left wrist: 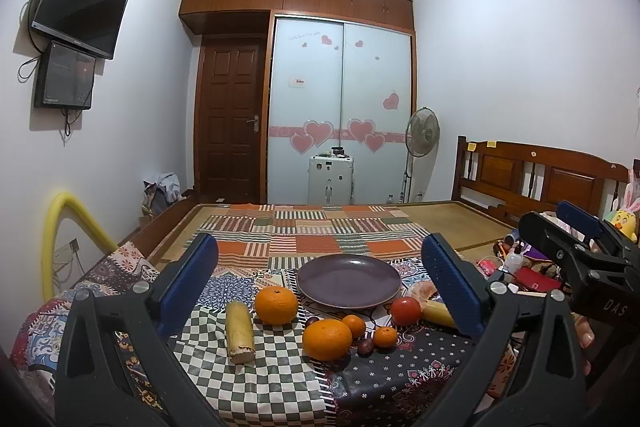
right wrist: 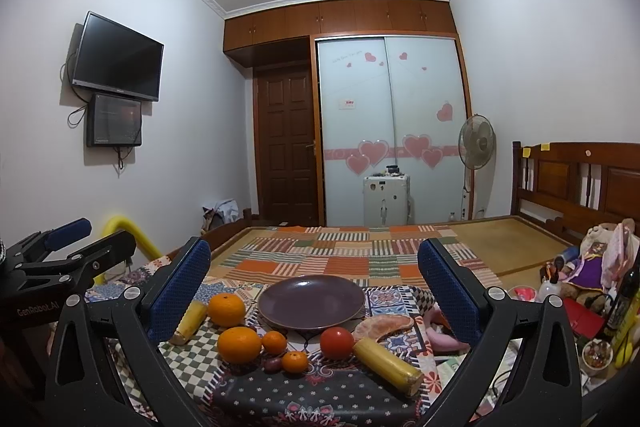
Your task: Organize fruits
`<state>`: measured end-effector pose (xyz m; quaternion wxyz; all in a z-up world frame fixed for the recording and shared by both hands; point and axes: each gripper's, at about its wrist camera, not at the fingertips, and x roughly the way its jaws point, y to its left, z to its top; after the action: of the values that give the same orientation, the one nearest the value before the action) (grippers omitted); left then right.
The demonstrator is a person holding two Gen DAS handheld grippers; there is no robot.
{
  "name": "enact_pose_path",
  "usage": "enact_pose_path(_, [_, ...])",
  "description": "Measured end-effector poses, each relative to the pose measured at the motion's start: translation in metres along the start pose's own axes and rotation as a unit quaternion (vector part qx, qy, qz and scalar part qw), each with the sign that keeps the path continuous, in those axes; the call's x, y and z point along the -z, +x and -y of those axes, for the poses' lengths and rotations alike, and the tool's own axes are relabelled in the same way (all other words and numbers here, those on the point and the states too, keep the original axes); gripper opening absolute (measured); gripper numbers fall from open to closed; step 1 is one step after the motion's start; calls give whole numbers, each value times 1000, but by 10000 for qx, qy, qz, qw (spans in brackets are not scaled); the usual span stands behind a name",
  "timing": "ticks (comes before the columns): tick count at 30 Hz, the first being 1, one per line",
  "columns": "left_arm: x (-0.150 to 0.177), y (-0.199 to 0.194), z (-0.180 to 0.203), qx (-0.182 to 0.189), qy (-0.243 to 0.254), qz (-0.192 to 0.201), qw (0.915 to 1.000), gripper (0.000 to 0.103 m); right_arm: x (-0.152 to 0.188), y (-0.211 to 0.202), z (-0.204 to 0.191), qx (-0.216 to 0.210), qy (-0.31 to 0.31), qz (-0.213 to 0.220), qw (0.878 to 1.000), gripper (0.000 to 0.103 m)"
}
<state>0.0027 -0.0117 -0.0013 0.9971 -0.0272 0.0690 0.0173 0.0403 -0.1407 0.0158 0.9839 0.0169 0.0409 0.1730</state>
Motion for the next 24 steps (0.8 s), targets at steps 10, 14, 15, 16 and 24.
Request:
enact_pose_path(10, [0,0,0,-5,4,1,10000,103,1,1,-1,-9,-12,-18,10000,103])
enact_pose_path(14, [-2,-1,-1,-26,-8,21,10000,103,2,1,-2,-23,-14,-25,10000,103])
enact_pose_path(15, [-2,-2,-2,-28,-15,26,10000,103,2,1,-3,-20,-16,-21,10000,103])
enact_pose_path(16, [-2,-2,-3,-29,-18,33,10000,103,1,1,-2,-20,-13,-25,10000,103])
enact_pose_path(24, [-2,-3,-3,-54,-1,51,10000,103,1,2,-4,-8,-29,-29,10000,103])
